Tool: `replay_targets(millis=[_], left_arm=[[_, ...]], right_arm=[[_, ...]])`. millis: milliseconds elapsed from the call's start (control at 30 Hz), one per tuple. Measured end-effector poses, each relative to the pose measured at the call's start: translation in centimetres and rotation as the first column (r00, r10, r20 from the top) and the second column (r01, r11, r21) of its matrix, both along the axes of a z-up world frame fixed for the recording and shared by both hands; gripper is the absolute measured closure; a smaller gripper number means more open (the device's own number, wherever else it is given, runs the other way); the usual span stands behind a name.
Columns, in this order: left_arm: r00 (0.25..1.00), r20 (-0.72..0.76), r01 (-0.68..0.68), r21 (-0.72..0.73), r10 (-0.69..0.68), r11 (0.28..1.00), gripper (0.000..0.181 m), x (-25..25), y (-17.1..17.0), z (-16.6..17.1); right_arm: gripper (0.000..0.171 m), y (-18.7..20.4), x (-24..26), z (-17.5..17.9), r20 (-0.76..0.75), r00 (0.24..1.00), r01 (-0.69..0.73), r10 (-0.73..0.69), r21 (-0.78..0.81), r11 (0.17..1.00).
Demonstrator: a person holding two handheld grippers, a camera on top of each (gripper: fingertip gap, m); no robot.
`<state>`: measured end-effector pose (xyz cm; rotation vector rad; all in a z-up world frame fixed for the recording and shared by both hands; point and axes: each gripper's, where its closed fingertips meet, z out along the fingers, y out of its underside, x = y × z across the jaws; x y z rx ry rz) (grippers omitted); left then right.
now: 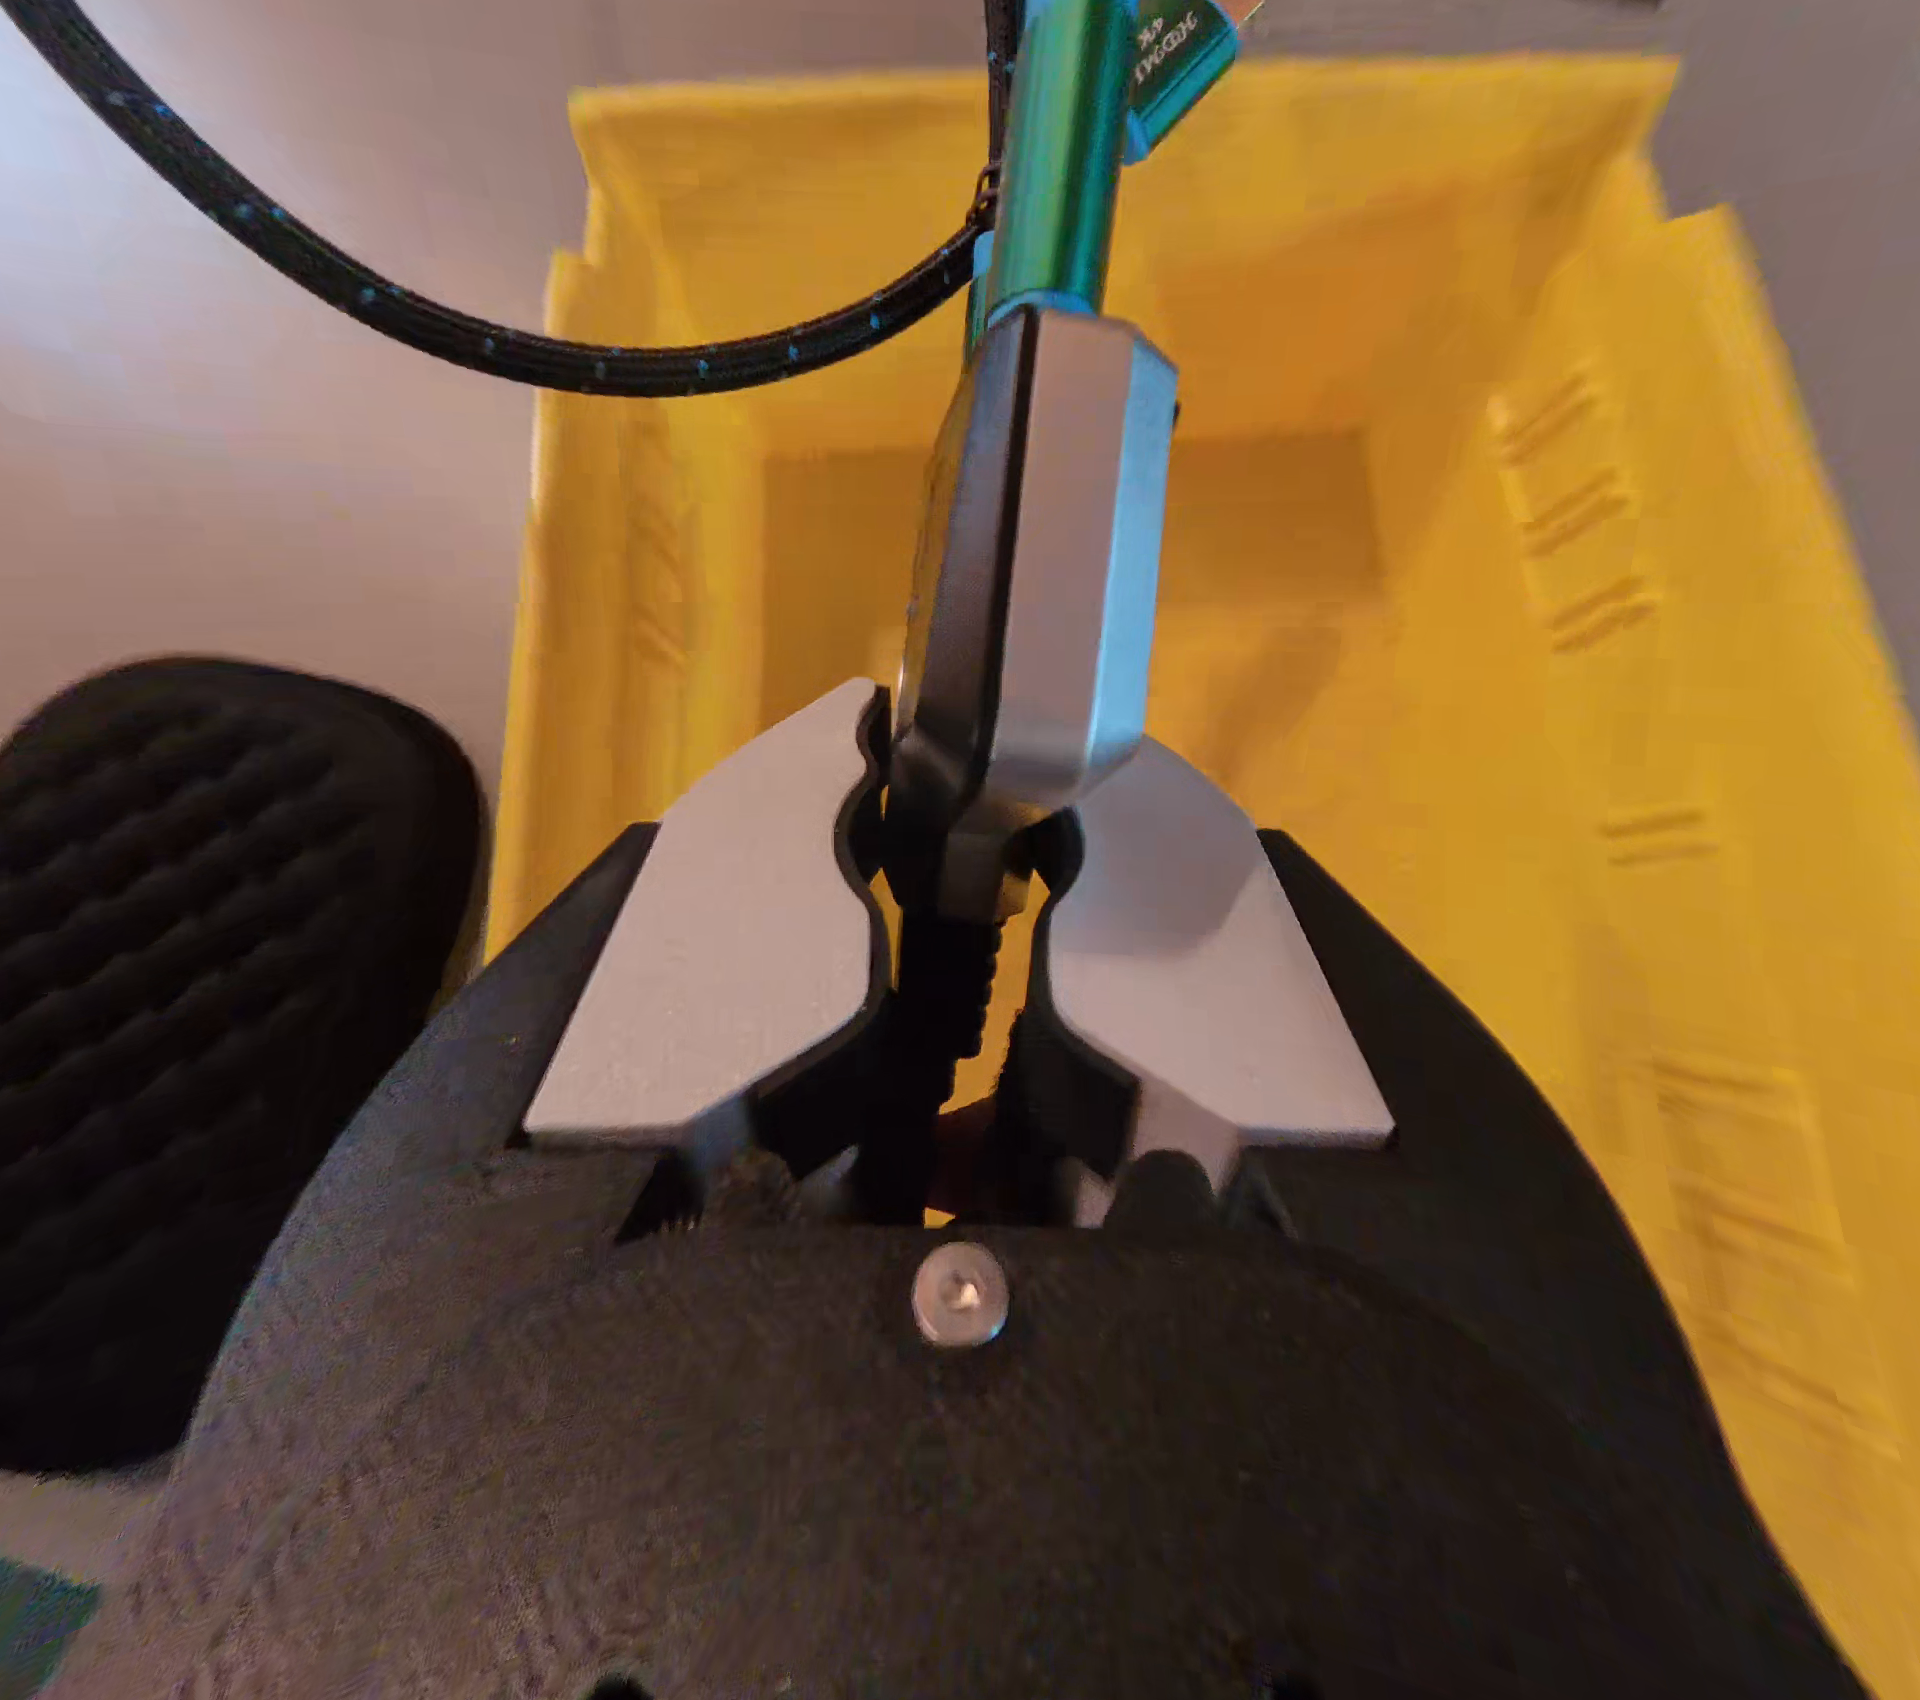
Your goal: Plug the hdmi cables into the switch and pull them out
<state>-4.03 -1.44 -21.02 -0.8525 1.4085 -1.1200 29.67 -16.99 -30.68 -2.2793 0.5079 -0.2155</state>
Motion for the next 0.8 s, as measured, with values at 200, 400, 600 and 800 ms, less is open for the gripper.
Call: replay_targets(millis=[200, 400, 600, 800], left_arm=[[1.0, 0.001, -0.002, -0.008, 0.002, 1.0, 0.146, 0.0, 0.4, 0.0], [1.0, -0.005, -0.009, -0.007, 0.009, 1.0, 0.146, 0.0, 0.6, 0.0], [1.0, -0.006, -0.022, -0.02, 0.022, 1.0, 0.146, -0.5, 0.9, 0.0], [1.0, 0.018, -0.023, -0.066, 0.024, 0.998, 0.146, -1.1, 1.2, 0.8]], right_arm=[[0.141, 0.3, -1.4, -2.4, -0.204, 0.977, -0.069, 0.056, -0.061, 0.996], [0.119, 0.9, 0.2, 1.0, -0.016, 1.0, -0.009, 0.01, 0.027, 1.0], [0.117, -1.9, -1.9, 6.9, 0.148, 0.987, -0.072, 0.065, 0.046, 0.996], [0.121, -6.7, -10.3, 0.9, -0.113, 0.942, -0.335, 0.315, -0.358, 0.872]])
